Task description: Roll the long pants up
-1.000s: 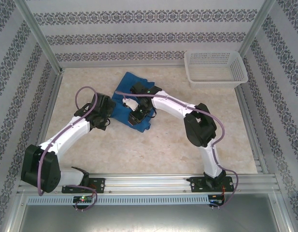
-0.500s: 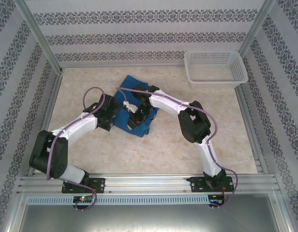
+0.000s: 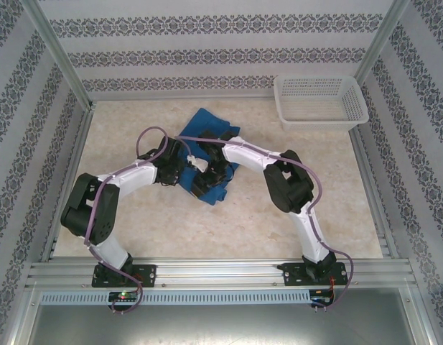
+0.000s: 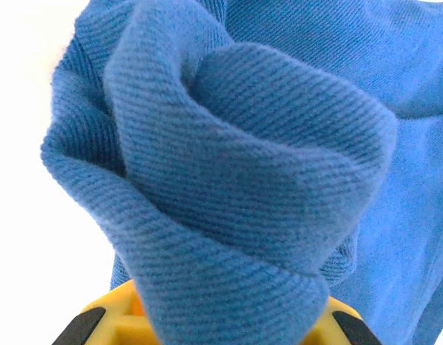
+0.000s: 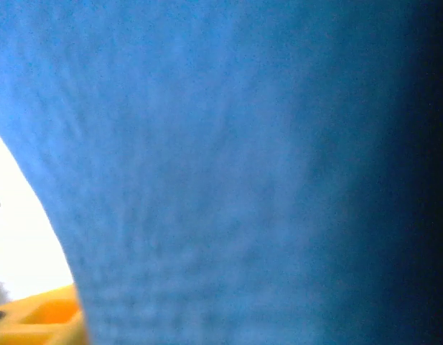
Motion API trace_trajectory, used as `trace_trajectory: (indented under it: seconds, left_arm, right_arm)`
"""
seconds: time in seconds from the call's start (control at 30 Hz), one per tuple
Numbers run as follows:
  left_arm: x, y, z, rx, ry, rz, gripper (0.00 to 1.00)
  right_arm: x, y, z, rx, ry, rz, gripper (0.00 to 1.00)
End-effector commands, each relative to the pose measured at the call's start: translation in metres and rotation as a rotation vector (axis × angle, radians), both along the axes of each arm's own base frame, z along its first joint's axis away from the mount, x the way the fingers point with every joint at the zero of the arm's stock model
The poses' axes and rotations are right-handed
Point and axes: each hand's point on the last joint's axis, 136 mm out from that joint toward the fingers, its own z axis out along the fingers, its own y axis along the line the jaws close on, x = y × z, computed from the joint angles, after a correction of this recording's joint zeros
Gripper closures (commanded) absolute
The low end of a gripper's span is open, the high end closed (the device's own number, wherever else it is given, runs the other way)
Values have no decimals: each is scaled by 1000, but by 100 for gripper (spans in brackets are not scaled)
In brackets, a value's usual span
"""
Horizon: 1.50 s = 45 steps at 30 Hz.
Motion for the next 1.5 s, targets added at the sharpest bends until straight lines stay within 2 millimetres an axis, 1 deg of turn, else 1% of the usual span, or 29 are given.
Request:
trace_trajectory:
  seconds: [0.0, 0.07, 0.17, 0.27, 0.33, 0.4, 0.47, 0.57, 0.7, 0.77, 0.87, 0.93, 0.97, 1.03, 1.07, 1.1, 1.17, 1.2, 1.23, 1.27, 1.3, 1.33, 1.37, 1.47]
  left_arm:
    - [-1, -6, -11, -6, 40, -24, 100]
    - [-2, -8, -13, -10, 47, -28, 100]
    - [-2, -9, -15, -21, 56, -29, 100]
    - [-2, -11, -16, -29, 59, -33, 100]
    - [-2, -12, -15, -34, 60, -31, 100]
    - [-1, -13, -14, -40, 57, -31, 100]
    - [-1, -14, -11, -49, 53, -35, 100]
    - [-1, -14, -6, -48, 50, -43, 100]
    - [-4, -13, 0, -48, 40, -46, 100]
    - [-5, -13, 2, -50, 39, -44, 100]
    - [-8, -14, 6, -67, 33, -42, 100]
    - [-10, -14, 7, -76, 30, -39, 100]
    - [-11, -15, 9, -84, 28, -39, 100]
    - [-14, -15, 12, -95, 26, -42, 100]
    - [-15, -16, 14, -100, 25, -41, 100]
    - [-17, -15, 16, -104, 19, -41, 100]
    - [-19, -12, 21, -103, 7, -34, 99]
    - [-20, -10, 25, -97, -3, -34, 88]
    - [-21, -8, 27, -90, -7, -31, 72]
    - [-21, -6, 30, -84, -9, -27, 51]
    - [-21, -2, 35, -76, -17, -23, 21]
    - [-21, 0, 38, -64, -26, -20, 2]
    - [-21, 4, 43, -50, -37, -15, 0]
    - [-20, 13, 53, -37, -57, 11, 0]
  right_arm:
    - [17, -36, 32, -186, -298, -32, 30]
    - [20, -44, 52, -228, -443, -54, 30]
    - [16, -48, 83, -264, -630, -74, 30]
    - [1, -36, 102, -243, -727, -76, 30]
    - [-10, -21, 103, -224, -759, -57, 30]
    - [-17, -9, 90, -255, -782, -11, 30]
    - [-18, -4, 71, -316, -802, 40, 30]
    - [-13, 3, 45, -368, -825, 91, 30]
    - [-2, 8, 22, -440, -852, 166, 29]
    - [6, 10, 16, -467, -880, 187, 29]
    - [25, 12, 13, -512, -941, 204, 28]
    - [35, 14, 7, -506, -938, 213, 29]
    - [39, 15, 2, -494, -919, 212, 31]
    - [47, 17, -6, -470, -879, 208, 40]
    - [49, 17, -10, -454, -852, 211, 47]
    - [51, 17, -15, -437, -824, 211, 59]
    - [53, 15, -21, -411, -778, 207, 100]
    - [52, 14, -23, -397, -756, 207, 100]
    - [52, 13, -25, -383, -733, 205, 100]
    - [50, 11, -26, -367, -705, 198, 100]
    - [50, 10, -25, -350, -686, 186, 100]
    - [49, 9, -25, -336, -672, 176, 100]
    - [48, 7, -23, -317, -650, 157, 100]
    - [40, 8, -15, -234, -576, 107, 100]
